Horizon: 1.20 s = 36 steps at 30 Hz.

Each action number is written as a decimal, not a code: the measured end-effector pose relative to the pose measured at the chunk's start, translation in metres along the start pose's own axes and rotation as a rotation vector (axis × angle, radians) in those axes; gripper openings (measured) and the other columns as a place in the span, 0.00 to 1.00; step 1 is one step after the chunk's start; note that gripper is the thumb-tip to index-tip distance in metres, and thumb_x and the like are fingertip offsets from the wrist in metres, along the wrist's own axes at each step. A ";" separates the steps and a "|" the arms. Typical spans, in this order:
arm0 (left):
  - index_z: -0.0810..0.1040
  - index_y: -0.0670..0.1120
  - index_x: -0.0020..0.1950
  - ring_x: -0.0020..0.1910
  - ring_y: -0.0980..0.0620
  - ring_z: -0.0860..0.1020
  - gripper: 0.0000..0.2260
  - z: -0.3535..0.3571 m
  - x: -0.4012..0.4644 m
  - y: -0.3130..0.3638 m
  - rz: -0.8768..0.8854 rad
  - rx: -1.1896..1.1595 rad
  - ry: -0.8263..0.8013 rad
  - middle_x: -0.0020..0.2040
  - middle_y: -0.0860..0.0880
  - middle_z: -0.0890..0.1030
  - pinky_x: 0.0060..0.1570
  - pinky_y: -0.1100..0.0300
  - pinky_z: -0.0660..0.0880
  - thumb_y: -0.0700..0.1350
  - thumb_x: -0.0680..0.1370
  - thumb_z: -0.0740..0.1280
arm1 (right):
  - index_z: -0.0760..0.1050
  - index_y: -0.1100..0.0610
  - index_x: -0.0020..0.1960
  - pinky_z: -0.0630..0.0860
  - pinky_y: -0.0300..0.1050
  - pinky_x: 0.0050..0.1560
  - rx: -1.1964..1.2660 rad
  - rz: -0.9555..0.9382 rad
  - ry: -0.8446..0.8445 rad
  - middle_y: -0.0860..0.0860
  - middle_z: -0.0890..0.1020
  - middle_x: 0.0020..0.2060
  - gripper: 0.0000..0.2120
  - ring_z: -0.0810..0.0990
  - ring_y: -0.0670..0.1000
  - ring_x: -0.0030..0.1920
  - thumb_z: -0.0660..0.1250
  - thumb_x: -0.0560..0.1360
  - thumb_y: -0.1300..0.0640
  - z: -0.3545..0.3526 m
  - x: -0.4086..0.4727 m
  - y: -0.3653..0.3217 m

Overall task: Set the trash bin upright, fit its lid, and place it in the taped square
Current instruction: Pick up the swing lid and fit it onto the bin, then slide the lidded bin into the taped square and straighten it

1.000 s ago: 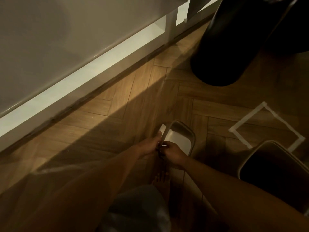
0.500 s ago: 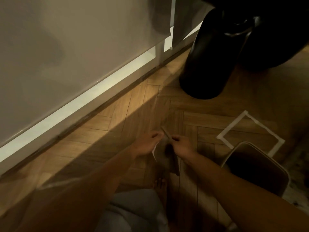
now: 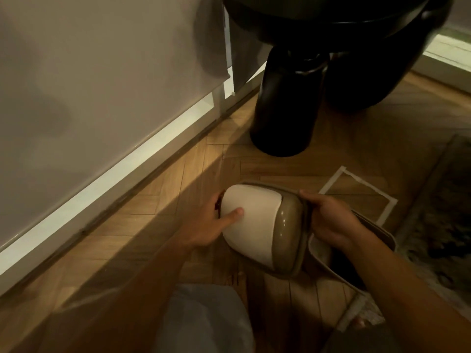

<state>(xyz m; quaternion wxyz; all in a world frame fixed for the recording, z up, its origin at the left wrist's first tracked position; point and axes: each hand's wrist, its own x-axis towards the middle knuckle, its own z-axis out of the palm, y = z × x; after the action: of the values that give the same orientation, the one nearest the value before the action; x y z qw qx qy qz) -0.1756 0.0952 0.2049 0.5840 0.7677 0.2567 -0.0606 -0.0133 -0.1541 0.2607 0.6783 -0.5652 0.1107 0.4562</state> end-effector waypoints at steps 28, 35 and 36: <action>0.84 0.59 0.48 0.47 0.63 0.82 0.29 0.151 0.080 0.085 0.021 0.114 -0.178 0.47 0.64 0.84 0.52 0.59 0.78 0.78 0.60 0.68 | 0.76 0.45 0.70 0.74 0.43 0.57 -0.489 -0.325 0.489 0.39 0.80 0.57 0.30 0.78 0.42 0.55 0.61 0.76 0.30 -0.166 -0.034 -0.002; 0.85 0.55 0.49 0.52 0.57 0.82 0.27 0.175 0.091 0.086 -0.019 0.062 -0.200 0.49 0.59 0.86 0.54 0.58 0.77 0.74 0.64 0.70 | 0.66 0.42 0.77 0.71 0.39 0.55 -0.409 -0.273 0.413 0.40 0.74 0.67 0.41 0.75 0.42 0.60 0.67 0.69 0.27 -0.190 -0.037 0.017; 0.85 0.55 0.49 0.52 0.57 0.82 0.25 0.178 0.092 0.086 -0.017 0.059 -0.207 0.49 0.58 0.86 0.54 0.58 0.77 0.73 0.66 0.70 | 0.67 0.41 0.77 0.72 0.40 0.56 -0.404 -0.274 0.408 0.40 0.74 0.68 0.39 0.76 0.43 0.61 0.67 0.70 0.28 -0.194 -0.036 0.020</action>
<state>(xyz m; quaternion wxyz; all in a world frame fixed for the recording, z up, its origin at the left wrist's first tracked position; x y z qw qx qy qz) -0.0195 -0.0566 0.1877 0.5839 0.7721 0.1997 -0.1520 0.0221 -0.3414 0.2063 0.5711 -0.7782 0.0744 0.2504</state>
